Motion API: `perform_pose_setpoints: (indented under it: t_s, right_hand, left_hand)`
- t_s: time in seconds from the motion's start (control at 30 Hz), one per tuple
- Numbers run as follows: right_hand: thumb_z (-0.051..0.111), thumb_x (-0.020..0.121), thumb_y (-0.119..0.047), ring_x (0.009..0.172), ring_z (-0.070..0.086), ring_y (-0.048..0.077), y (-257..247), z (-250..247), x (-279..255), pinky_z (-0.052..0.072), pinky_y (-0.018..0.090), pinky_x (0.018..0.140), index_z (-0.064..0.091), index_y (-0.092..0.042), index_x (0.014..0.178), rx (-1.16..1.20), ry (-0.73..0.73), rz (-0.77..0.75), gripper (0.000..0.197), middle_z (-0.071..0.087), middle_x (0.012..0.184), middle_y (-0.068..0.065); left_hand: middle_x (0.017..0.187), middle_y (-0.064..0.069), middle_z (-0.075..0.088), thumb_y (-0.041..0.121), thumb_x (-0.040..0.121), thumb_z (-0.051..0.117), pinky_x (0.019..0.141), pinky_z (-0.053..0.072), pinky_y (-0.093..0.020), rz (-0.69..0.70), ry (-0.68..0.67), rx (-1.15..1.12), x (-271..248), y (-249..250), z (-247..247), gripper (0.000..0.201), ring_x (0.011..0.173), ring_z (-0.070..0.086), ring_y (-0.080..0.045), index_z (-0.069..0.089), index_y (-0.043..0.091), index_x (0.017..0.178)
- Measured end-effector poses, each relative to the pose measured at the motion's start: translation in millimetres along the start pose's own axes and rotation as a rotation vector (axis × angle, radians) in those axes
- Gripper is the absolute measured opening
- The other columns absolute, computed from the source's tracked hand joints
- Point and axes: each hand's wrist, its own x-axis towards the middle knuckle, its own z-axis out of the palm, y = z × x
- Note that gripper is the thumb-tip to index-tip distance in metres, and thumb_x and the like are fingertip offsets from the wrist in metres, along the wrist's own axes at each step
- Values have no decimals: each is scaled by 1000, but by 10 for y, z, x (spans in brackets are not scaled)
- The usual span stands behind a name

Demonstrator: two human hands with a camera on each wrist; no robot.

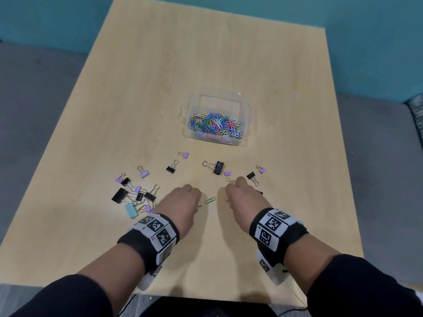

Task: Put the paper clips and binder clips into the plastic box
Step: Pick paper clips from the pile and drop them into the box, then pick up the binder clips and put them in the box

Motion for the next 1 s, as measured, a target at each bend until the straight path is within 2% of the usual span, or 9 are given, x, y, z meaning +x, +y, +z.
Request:
perform_pose_setpoints:
  t_s: [0.17, 0.33, 0.47, 0.57, 0.7, 0.77, 0.87, 0.93, 1.0]
  right_hand:
    - [41, 75, 10, 59, 32, 15, 6, 14, -73, 23, 27, 47, 33, -15, 84, 47, -73, 60, 28, 36, 89, 5]
    - [41, 78, 7, 82, 35, 23, -23, 46, -136, 31, 30, 64, 36, -17, 90, -3, -44, 62, 27, 38, 88, 3]
    - [43, 71, 12, 79, 36, 24, -71, 121, -202, 34, 33, 64, 41, -14, 99, 15, -38, 13, 38, 43, 97, 8]
    - [42, 68, 13, 76, 37, 25, -39, 186, -207, 33, 32, 61, 36, -20, 89, 62, -33, -19, 39, 41, 95, 5]
    - [38, 70, 9, 62, 39, 20, 31, 130, -183, 25, 26, 48, 36, -20, 80, 205, -1, 49, 31, 39, 85, -2]
    - [41, 73, 4, 65, 45, 22, 96, -23, -74, 30, 27, 51, 42, -22, 76, 310, 67, 113, 25, 46, 81, -1]
    - [49, 72, -2, 67, 52, 26, 232, -441, 249, 42, 32, 58, 48, -21, 68, 445, 294, 175, 19, 56, 71, 2]
    - [51, 72, -2, 65, 53, 23, 308, -790, 556, 43, 31, 59, 52, -18, 68, 514, 414, 196, 16, 56, 66, -1]
    - [50, 73, -2, 69, 54, 22, 325, -1082, 878, 41, 30, 59, 55, -17, 72, 493, 451, 188, 16, 59, 69, -2]
  left_hand:
    - [87, 3, 39, 14, 92, 48, 63, 32, -28, 4, -4, -6, -6, -10, 14, 19, 76, 40, -16, 35, 20, 80]
    - [86, 4, 36, 15, 94, 46, 64, 29, -27, 19, -30, 11, -29, 1, -11, 19, 76, 36, -16, 33, 20, 82]
    - [86, -1, 47, 19, 94, 48, 66, 39, -33, -73, -36, -108, 113, 30, -206, 16, 76, 50, -23, 39, 18, 80]
    - [89, -9, 58, 19, 90, 54, 70, 44, -37, -135, 87, -174, 478, 56, -569, 10, 80, 56, -32, 51, 12, 83]
    - [80, -4, 59, 19, 86, 59, 62, 37, -31, -140, 282, -289, 1055, 128, -1123, 10, 72, 55, -27, 54, 14, 79]
    - [84, -3, 59, 21, 83, 63, 64, 40, -31, -120, 322, -337, 1248, 147, -1278, 10, 75, 56, -25, 55, 16, 83]
    - [94, -3, 57, 24, 81, 67, 73, 44, -33, -126, 369, -337, 1260, 94, -1292, 18, 82, 55, -23, 58, 18, 95]
    - [89, -5, 59, 21, 82, 63, 72, 45, -34, -164, 407, -343, 1090, 55, -1132, 9, 79, 55, -26, 60, 17, 88]
    - [82, -5, 63, 19, 82, 58, 68, 45, -33, -211, 296, -293, 839, 58, -836, 4, 77, 58, -28, 60, 18, 79]
